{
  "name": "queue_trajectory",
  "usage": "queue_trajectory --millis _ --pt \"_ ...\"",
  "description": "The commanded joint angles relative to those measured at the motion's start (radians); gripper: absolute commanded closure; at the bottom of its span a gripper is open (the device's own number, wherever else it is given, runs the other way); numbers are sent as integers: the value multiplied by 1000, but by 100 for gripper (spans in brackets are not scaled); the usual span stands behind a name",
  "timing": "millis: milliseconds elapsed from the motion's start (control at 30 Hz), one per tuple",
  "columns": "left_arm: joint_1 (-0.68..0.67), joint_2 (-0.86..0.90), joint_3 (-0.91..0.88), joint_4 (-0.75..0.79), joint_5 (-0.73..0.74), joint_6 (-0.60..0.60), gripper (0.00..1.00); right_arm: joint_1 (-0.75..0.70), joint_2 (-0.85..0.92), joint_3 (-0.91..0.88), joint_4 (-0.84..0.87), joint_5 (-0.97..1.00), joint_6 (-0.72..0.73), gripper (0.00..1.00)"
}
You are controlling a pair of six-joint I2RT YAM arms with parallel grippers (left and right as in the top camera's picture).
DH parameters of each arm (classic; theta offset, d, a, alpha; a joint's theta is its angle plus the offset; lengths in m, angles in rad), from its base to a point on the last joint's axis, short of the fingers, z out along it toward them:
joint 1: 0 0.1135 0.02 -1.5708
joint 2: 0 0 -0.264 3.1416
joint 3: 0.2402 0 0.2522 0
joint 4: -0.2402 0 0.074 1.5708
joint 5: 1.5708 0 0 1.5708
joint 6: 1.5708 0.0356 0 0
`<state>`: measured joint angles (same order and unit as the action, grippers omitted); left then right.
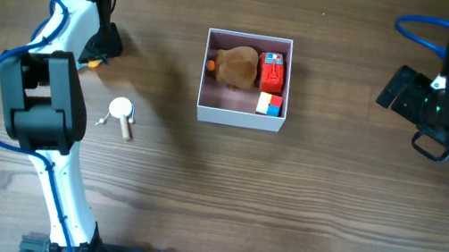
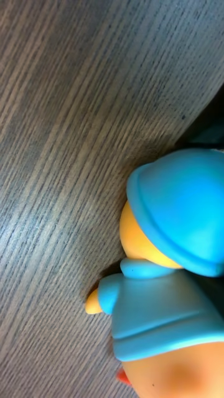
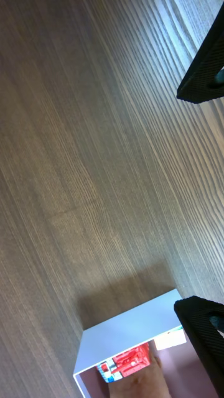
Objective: Pack container
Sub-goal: 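Grasp the blue-orange duck toy with the left gripper, then place the duck toy into the box front and release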
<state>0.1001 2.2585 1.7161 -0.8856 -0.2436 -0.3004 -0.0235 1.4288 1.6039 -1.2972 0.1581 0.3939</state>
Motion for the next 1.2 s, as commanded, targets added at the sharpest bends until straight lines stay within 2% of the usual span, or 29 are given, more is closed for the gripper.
queue_trajectory --millis 0,67,200,400,600,700,833,933,1033,1167 --pt "3 31 0 -2 6 9 66 -4 6 0 3 6 -13 0" --pt "3 26 1 -13 6 9 77 -4 6 0 3 6 -13 0" --pt "3 -31 1 -40 6 9 88 -4 6 0 3 6 -13 0" --pt "-1 -251 1 -126 8 10 89 -4 6 0 3 6 -13 0" --pt "-91 -511 1 -248 18 9 88 -4 6 0 3 6 -13 0" --pt "-204 -585 1 -283 18 5 89 -4 6 0 3 6 -13 1" --pt "-423 -587 1 -291 17 -4 91 -4 6 0 3 6 -13 0" --pt "-569 -564 1 -256 -47 -79 92 -4 6 0 3 6 -13 0" --pt "-669 -520 1 -201 -54 -94 92 -4 6 0 3 6 -13 0" --pt "-732 -417 1 -149 -53 -117 92 -4 6 0 3 6 -13 0"
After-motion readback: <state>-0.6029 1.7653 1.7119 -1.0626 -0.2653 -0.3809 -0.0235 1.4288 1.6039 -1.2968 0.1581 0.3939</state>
